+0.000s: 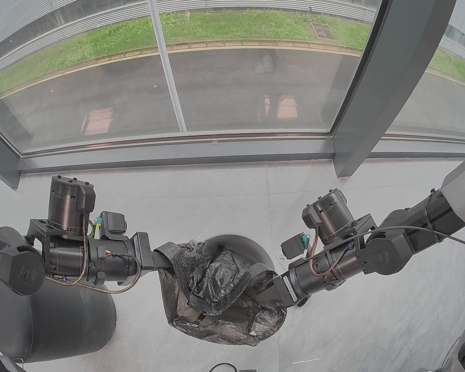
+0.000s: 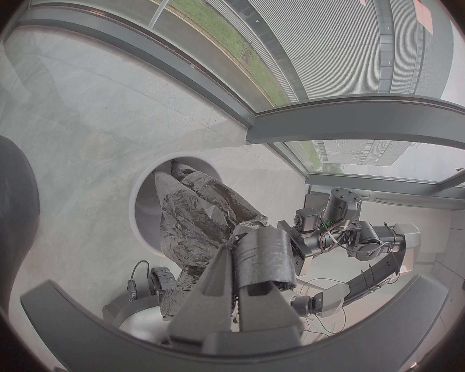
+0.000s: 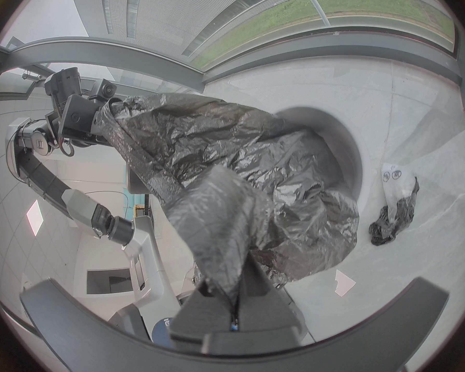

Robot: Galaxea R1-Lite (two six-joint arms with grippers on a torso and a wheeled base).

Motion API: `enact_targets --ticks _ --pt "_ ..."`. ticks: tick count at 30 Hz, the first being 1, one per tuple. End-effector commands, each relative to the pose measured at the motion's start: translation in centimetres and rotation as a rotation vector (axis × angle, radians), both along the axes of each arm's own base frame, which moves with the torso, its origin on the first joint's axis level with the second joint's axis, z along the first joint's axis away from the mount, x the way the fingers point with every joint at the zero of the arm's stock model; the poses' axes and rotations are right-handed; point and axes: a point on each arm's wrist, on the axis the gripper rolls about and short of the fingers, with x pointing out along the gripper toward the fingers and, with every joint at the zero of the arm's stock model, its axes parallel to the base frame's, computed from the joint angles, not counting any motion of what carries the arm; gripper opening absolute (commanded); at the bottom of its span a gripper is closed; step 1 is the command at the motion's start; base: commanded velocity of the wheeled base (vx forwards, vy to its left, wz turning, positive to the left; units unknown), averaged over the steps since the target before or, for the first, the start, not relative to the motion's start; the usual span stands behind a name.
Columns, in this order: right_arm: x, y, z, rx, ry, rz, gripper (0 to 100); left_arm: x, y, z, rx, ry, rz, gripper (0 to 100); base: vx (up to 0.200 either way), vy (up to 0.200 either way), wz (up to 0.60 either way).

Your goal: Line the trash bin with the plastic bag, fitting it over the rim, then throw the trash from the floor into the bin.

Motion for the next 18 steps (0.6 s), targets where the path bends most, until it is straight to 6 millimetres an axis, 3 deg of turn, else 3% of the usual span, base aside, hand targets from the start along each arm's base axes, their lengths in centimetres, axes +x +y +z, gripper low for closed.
enact_targets --ticks 1,12,18 --pt "1.4 0.9 -0.9 -0.003 -0.001 -0.008 0 1.4 -0.3 -0.3 0.003 0.007 0.01 0 0.0 0.0 0.0" --pt "3.2 2.4 -1.6 -0.014 -0.033 -0.024 0 3.1 -0.4 0.1 0.01 -0.032 0.016 0 0.0 0.0 0.0" --pt "3.8 4.0 -2.0 -0.007 -0.043 -0.007 0 3.7 0.6 0.2 0.046 -0.083 0.016 0 0.0 0.0 0.0"
